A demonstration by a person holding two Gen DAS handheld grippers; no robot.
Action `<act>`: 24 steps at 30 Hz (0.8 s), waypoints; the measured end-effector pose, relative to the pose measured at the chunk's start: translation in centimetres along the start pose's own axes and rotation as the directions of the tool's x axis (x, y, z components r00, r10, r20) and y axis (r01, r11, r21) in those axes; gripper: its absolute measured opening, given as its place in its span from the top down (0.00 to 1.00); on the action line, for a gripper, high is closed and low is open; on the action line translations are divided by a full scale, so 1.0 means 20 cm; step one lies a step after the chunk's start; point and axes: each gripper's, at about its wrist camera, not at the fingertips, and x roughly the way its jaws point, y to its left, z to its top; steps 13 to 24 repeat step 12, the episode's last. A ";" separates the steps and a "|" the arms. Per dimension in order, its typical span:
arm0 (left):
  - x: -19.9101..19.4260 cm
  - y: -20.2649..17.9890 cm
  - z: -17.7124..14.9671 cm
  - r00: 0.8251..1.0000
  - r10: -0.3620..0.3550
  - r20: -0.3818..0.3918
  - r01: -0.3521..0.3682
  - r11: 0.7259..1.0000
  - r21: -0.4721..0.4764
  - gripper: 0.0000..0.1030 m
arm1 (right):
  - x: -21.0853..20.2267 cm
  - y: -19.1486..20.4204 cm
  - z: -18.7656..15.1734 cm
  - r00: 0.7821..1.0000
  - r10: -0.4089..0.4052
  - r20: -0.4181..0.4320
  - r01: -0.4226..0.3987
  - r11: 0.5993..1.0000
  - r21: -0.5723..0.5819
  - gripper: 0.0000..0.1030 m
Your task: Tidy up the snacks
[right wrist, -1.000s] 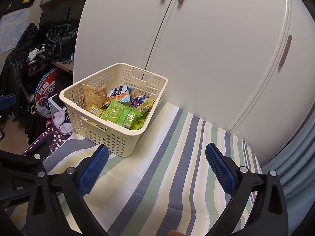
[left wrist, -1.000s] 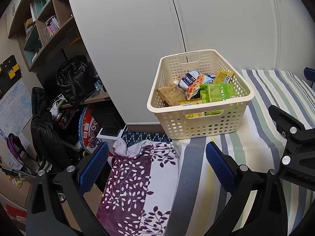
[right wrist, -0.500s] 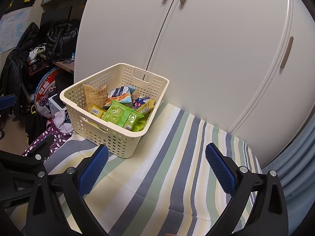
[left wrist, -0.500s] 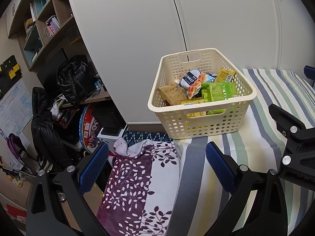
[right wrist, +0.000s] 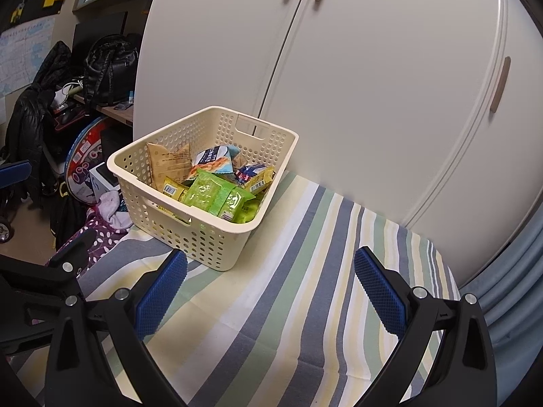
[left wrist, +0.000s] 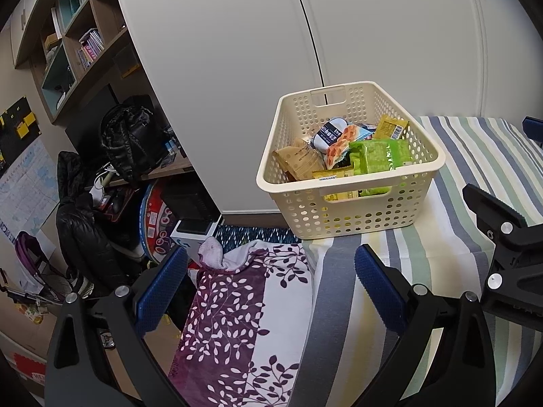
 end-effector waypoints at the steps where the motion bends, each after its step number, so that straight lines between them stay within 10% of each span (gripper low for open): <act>1: 0.00 0.00 0.00 1.000 0.000 0.000 0.000 1.000 -0.001 0.03 | 0.00 0.00 0.00 1.000 0.001 -0.001 -0.001 1.000 0.000 0.05; 24: -0.03 -0.04 0.00 1.000 -0.022 0.003 0.022 1.000 0.014 0.03 | 0.04 -0.11 -0.05 0.998 0.022 -0.067 -0.018 0.998 0.059 0.05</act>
